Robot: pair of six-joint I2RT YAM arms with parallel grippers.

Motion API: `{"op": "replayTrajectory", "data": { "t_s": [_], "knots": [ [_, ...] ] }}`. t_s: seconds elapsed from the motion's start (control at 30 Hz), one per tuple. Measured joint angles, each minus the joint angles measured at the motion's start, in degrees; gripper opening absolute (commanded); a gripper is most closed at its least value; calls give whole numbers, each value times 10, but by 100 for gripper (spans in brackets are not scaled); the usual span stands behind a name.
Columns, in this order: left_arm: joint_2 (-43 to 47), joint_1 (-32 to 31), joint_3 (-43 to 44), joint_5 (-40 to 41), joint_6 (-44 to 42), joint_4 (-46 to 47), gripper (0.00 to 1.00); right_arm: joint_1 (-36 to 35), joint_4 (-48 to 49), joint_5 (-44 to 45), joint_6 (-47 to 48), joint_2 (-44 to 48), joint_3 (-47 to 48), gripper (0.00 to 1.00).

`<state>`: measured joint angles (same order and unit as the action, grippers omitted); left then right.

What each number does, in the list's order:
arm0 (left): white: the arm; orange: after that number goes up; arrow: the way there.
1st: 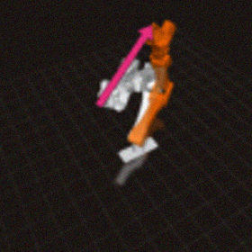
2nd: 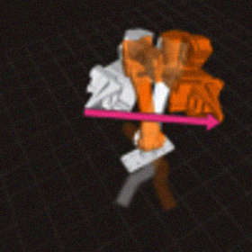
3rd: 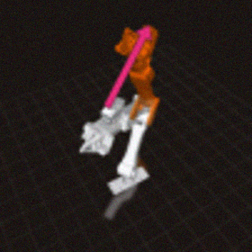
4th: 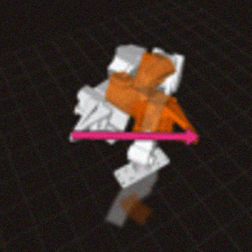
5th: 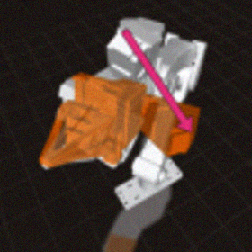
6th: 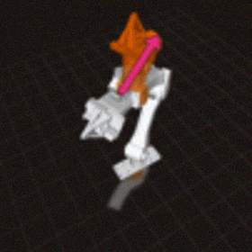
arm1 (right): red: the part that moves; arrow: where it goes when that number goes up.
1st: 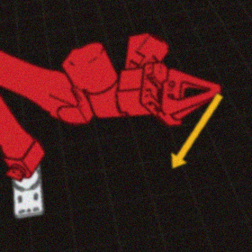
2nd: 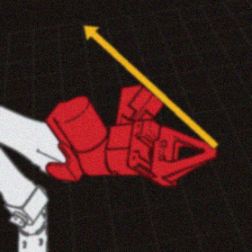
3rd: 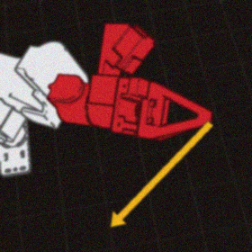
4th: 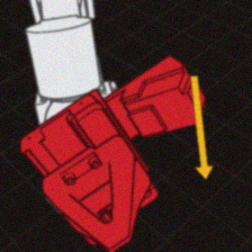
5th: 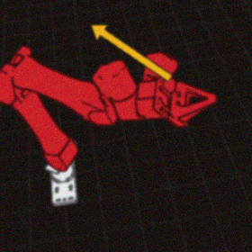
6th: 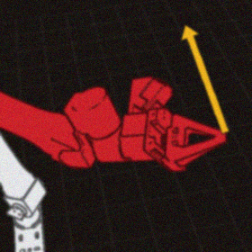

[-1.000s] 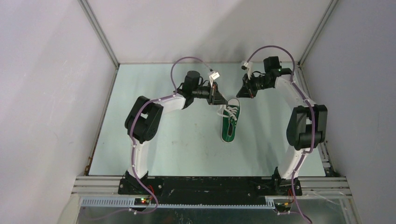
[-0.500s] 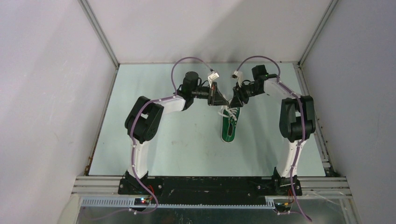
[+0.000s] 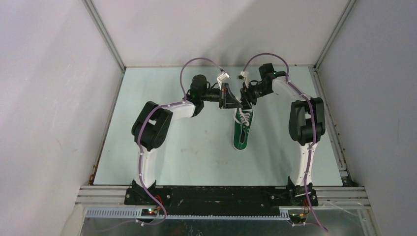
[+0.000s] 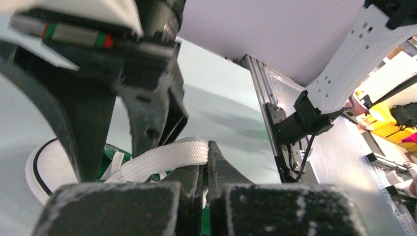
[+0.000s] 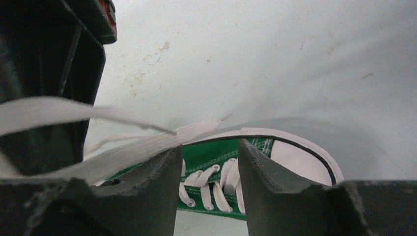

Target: Tie the shoes

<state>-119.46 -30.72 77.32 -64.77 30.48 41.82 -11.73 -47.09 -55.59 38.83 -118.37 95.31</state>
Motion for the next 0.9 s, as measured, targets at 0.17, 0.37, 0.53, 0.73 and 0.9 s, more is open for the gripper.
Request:
{"op": "replayTrajectory", "data": {
  "t_s": [0.17, 0.37, 0.53, 0.73, 0.9],
  "knots": [
    [-9, 0, 0, -1, 41, 55, 1, -15, -31, -12, 17, -26, 28, 10],
    [-14, 4, -4, -2, 58, 75, 0, -8, -49, -31, 17, -28, 30, 0],
    [-14, 12, -11, -1, 59, 73, 0, 28, -40, -38, -3, -11, 10, 0],
    [-14, 13, -12, 0, 33, 39, 0, 73, -12, -37, -48, 85, -80, 0],
    [-17, -5, 7, -10, -63, -67, 0, 90, 40, -21, -106, 207, -187, 2]
  ]
}}
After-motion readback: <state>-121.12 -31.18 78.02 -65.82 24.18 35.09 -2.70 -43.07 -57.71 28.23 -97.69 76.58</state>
